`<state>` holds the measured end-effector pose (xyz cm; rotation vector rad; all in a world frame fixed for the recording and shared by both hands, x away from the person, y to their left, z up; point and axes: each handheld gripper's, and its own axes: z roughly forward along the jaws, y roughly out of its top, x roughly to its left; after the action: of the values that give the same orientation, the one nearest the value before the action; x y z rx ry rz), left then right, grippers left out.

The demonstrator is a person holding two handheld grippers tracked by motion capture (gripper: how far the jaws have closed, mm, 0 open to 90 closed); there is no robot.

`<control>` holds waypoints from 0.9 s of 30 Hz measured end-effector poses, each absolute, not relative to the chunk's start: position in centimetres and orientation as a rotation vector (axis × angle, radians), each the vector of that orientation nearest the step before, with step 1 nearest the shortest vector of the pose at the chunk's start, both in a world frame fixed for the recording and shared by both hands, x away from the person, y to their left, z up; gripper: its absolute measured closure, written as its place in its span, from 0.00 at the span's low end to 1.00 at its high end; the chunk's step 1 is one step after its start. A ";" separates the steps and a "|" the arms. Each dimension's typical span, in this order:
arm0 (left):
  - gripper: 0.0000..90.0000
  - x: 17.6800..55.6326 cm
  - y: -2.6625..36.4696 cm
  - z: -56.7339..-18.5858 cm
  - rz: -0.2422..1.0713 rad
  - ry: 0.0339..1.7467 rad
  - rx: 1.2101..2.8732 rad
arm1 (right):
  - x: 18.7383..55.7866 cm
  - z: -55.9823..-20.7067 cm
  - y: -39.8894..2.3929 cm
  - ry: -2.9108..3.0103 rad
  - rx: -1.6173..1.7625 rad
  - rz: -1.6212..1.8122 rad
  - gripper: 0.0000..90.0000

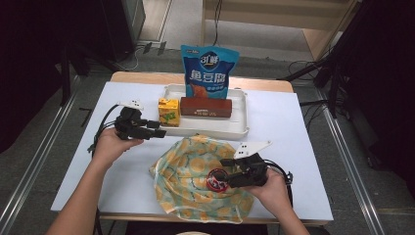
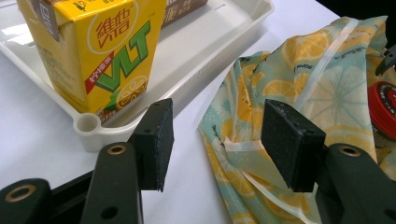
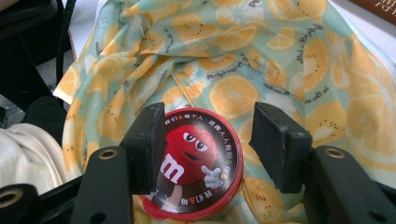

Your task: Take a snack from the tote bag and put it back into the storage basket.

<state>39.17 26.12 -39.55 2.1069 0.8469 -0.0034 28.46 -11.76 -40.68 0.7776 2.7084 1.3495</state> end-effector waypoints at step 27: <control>0.49 39.3 26.5 -39.6 0.021 0.870 2.110 | 27.3 -42.2 -10.9 2.725 0.744 1.324 0.29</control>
<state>39.30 26.50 -39.62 2.1101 0.8701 0.0207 27.27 -10.88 -42.18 0.7436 2.7254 1.3240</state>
